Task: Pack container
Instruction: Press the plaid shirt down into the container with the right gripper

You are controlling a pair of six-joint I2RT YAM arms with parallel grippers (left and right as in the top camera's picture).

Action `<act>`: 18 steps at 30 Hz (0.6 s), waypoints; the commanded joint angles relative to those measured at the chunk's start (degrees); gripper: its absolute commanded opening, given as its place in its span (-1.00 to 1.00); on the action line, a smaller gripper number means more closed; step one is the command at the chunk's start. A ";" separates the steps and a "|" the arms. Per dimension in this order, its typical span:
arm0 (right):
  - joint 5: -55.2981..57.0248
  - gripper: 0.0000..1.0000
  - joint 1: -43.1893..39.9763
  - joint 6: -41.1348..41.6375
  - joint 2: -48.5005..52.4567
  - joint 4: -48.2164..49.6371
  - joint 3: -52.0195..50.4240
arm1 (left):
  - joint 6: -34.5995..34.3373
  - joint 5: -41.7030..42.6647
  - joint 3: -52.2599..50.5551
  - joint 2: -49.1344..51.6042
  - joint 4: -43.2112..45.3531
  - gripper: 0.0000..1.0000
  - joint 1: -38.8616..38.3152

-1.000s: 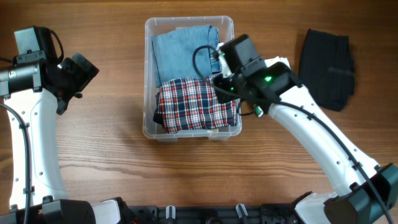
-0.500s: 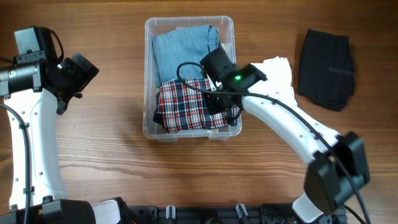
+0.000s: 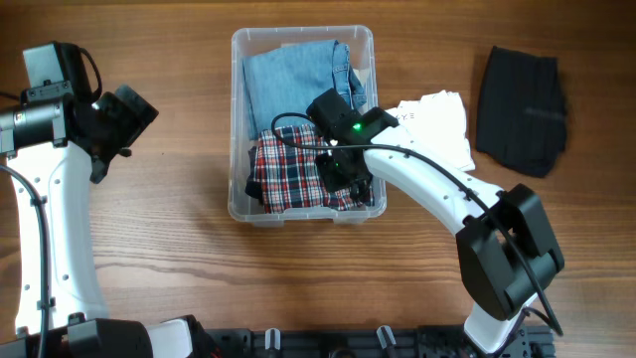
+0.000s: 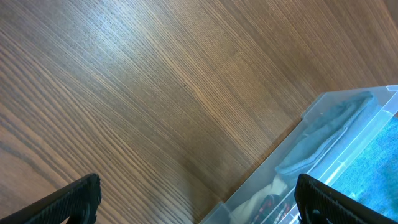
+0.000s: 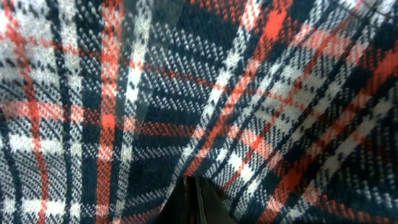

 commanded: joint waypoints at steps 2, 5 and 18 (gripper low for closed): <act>-1.81 -0.91 0.87 1.11 2.25 0.20 -0.85 | 0.02 0.24 0.50 -0.17 0.02 1.00 0.31; -1.79 -0.91 0.98 1.07 2.16 0.02 -0.72 | 0.02 0.24 0.50 -0.17 0.02 0.99 0.31; -4.87 -0.91 0.98 1.07 -8.96 -1.84 6.10 | 0.02 0.24 0.50 -0.17 0.02 1.00 0.31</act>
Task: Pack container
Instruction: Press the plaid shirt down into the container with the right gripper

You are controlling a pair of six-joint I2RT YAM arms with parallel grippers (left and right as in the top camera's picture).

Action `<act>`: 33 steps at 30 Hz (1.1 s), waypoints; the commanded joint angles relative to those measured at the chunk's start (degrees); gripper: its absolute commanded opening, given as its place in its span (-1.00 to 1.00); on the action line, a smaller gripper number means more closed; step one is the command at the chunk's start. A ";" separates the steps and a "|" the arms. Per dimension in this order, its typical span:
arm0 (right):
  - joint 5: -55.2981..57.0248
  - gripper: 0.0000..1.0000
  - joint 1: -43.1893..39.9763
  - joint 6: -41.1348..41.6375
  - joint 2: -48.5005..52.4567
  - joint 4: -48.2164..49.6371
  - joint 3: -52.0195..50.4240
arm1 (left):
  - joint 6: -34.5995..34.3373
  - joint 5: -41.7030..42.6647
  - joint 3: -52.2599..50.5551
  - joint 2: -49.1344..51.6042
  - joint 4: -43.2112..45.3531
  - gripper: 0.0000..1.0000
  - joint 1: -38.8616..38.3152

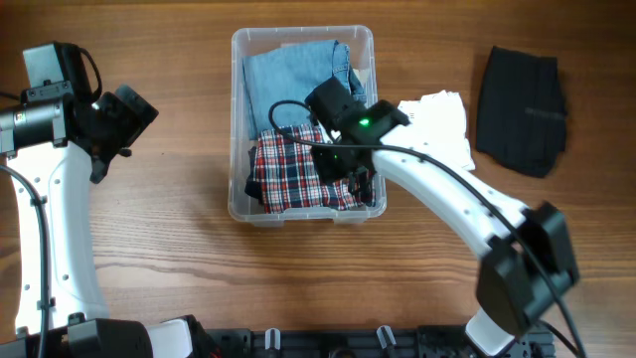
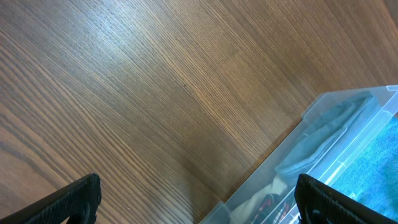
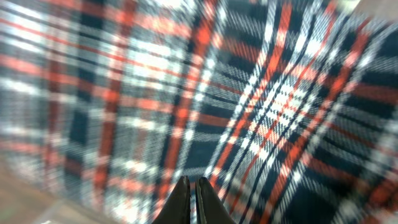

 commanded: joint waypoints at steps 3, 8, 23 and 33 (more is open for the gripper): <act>-2.89 -0.91 0.90 0.26 -2.62 2.29 0.63 | 0.02 0.26 0.50 -0.17 0.00 1.00 0.31; -2.89 -0.92 3.15 0.46 0.46 6.82 -0.66 | 0.02 0.26 0.50 -0.17 -0.02 1.00 0.31; -2.86 -0.84 6.78 3.32 14.95 11.08 -0.59 | 0.02 0.26 0.50 -0.17 0.00 1.00 0.31; -1.49 -0.60 2.43 3.37 -4.96 8.57 1.90 | 0.02 0.26 0.50 -0.17 -0.02 0.99 0.31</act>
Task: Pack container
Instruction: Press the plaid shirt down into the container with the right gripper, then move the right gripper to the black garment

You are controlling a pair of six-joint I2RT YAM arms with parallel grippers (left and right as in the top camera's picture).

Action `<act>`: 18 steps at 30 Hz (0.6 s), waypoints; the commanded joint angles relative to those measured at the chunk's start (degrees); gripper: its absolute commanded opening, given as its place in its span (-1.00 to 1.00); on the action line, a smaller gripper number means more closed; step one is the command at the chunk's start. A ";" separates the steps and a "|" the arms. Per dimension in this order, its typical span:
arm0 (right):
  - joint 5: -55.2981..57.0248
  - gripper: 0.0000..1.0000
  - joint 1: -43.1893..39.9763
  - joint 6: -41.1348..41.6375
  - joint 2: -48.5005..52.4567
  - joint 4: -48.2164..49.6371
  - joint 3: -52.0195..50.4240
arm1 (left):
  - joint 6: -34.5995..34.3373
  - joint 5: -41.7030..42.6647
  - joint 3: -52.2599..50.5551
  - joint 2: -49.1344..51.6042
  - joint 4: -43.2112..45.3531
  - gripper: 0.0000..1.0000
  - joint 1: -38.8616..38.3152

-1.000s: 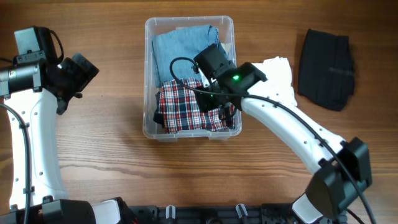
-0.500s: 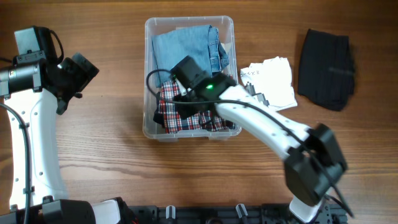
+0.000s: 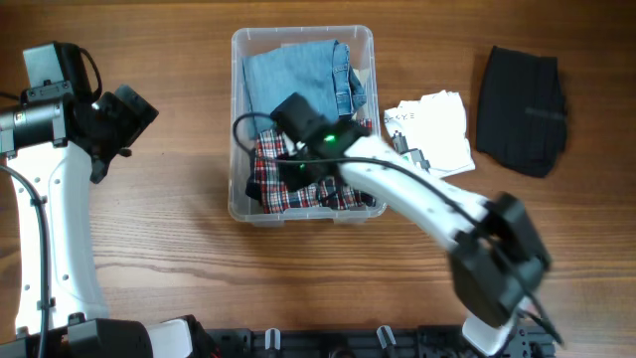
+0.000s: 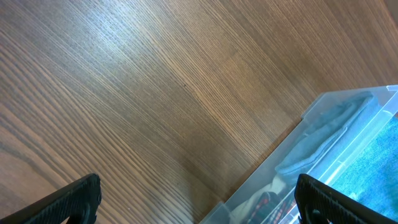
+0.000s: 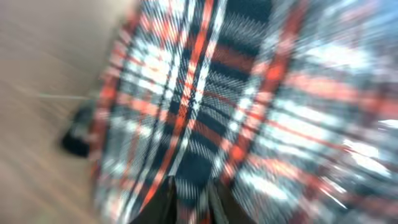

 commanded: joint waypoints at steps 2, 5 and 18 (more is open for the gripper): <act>2.80 -0.58 -5.81 0.96 -14.36 -3.15 1.22 | 0.02 0.24 0.50 -0.17 0.00 1.00 0.31; 5.44 -0.51 -10.82 3.13 -20.17 -7.54 1.22 | 0.02 0.24 0.50 -0.17 0.00 0.99 0.31; 10.62 1.00 -46.12 8.52 -28.83 -20.61 -0.11 | 0.02 0.24 0.50 -0.17 0.00 0.99 0.31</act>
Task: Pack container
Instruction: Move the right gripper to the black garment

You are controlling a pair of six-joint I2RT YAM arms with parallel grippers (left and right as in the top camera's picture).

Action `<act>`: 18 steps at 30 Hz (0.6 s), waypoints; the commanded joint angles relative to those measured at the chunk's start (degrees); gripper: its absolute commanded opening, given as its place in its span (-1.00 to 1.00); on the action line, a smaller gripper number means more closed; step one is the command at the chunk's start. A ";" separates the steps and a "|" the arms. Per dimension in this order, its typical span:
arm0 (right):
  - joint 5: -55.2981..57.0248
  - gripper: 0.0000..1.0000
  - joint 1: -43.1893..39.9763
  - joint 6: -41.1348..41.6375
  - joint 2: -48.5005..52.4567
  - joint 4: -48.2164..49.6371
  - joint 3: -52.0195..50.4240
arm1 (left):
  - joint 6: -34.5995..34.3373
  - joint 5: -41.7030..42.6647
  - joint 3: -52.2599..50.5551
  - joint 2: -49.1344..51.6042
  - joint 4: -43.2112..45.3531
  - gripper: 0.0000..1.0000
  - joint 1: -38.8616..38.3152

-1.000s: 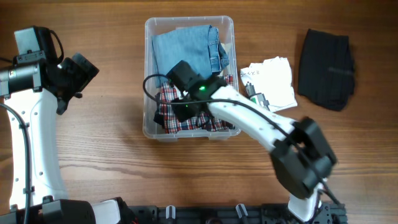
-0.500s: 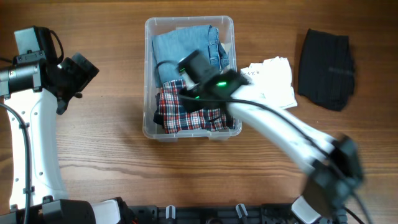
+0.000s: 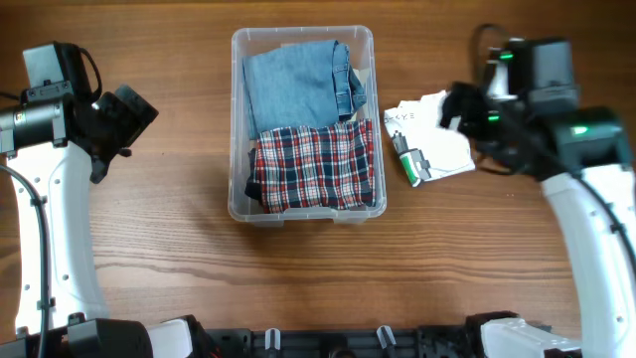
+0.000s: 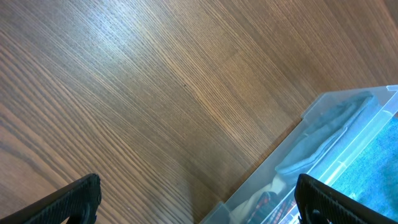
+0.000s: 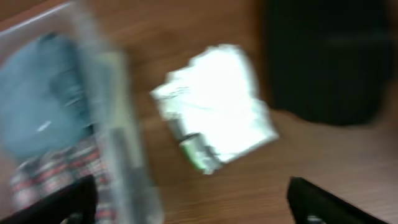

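The clear plastic container [image 3: 238, 119] stands at mid table. It holds a folded blue denim piece [image 3: 296, 85] at the back and a red plaid shirt [image 3: 316, 165] lying flat at the front. A white folded garment [image 3: 437, 139] [image 5: 217, 121] with a green tag lies right of it. In the right wrist view a black garment [image 5: 323, 62] lies beyond the white one; my right arm hides it in the overhead view. My right gripper [image 3: 463, 107] [image 5: 196, 205] hangs open and empty above the white garment. My left gripper [image 3: 124, 114] [image 4: 199, 205] is open, far left of the container.
The container's rim [image 5: 109, 124] shows blurred at the left of the right wrist view. Its corner [image 4: 348, 143] fills the lower right of the left wrist view. Bare wooden table [image 3: 199, 268] surrounds everything.
My right gripper was down on the left part of the plaid shirt inside the container. Now it is out, up and to the right, open over the white garment. The plaid shirt lies flat.
My right gripper was shut and pressed on the plaid shirt at the right side of the container, then slightly higher there, then at the shirt's left part. Now it is open, outside the container. My left arm stayed still throughout.
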 commanded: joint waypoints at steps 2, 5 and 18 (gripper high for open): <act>1.84 0.99 -11.10 3.37 0.70 -0.46 -1.29 | 0.02 0.24 0.50 -0.17 0.00 0.99 0.31; 1.66 0.99 -15.63 0.63 2.03 -0.48 -1.29 | 0.02 0.24 0.50 -0.17 0.00 0.99 0.31; -6.10 1.00 -24.39 -12.94 11.23 5.84 -1.29 | 0.02 0.24 0.50 -0.17 -0.02 0.99 0.31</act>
